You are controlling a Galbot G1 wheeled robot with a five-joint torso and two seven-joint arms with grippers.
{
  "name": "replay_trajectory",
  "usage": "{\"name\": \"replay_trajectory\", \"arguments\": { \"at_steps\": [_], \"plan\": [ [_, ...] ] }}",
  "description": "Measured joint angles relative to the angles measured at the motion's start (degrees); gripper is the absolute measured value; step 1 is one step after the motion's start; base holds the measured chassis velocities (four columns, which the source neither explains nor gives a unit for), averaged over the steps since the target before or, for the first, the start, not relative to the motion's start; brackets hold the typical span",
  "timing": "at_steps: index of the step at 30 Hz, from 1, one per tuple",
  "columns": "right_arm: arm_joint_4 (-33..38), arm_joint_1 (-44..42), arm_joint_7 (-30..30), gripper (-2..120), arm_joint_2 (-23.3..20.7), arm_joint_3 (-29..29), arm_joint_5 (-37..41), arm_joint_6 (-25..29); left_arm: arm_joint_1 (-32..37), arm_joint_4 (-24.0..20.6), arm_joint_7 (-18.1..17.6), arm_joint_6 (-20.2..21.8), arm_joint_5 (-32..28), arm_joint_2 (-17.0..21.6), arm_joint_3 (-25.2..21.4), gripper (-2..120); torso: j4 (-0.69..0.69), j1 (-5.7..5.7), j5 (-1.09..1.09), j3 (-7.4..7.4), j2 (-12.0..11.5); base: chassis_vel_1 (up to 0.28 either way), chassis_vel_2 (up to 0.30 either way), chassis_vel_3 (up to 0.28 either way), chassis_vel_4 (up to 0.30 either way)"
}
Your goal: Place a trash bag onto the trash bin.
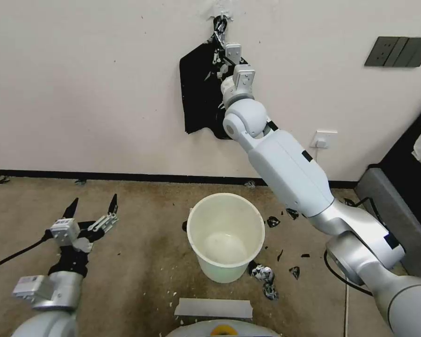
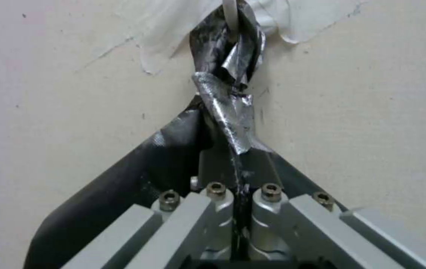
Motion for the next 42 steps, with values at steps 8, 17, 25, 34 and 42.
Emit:
{"name": "replay_trajectory", "arguments": {
  "at_steps": [8, 17, 25, 34, 42],
  "plan": [
    [-0.5, -0.2, -0.2, 0, -0.2, -0.1, -0.1, 0.1, 0.0, -0.2, 0.0, 0.0, 0.0, -0.1, 0.1, 100, 0.0, 0.0, 0.0, 0.0, 0.0, 0.0, 0.0, 0.0, 0.0],
    [1.7, -1.4, 0.3, 0, -1.3, -0.5, -0.1, 0.0, 0.2, -0.1, 0.0, 0.0, 0.1, -0.2, 0.1, 100, 0.0, 0.0, 0.0, 0.0, 0.0, 0.0, 0.0, 0.0, 0.0],
    [4.7, -3.9, 0.5, 0, -2.3, -0.8, -0.1, -0.6, 0.4, -0.1, 0.1, 0.0, 0.2, -0.3, 0.1, 100, 0.0, 0.0, 0.0, 0.0, 0.0, 0.0, 0.0, 0.0, 0.0],
    [7.6, -6.3, 0.5, 0, -3.0, -0.8, -0.1, -1.0, 0.5, -0.1, 0.1, 0.0, 0.3, -0.3, 0.1, 100, 0.0, 0.0, 0.0, 0.0, 0.0, 0.0, 0.0, 0.0, 0.0],
    [9.1, -8.4, 0.5, 0, -3.6, -1.0, -0.2, -1.2, 0.6, -0.4, 0.1, 0.0, 0.3, -0.5, 0.0, 100, 0.0, 0.0, 0.0, 0.0, 0.0, 0.0, 0.0, 0.0, 0.0]
  ]
}}
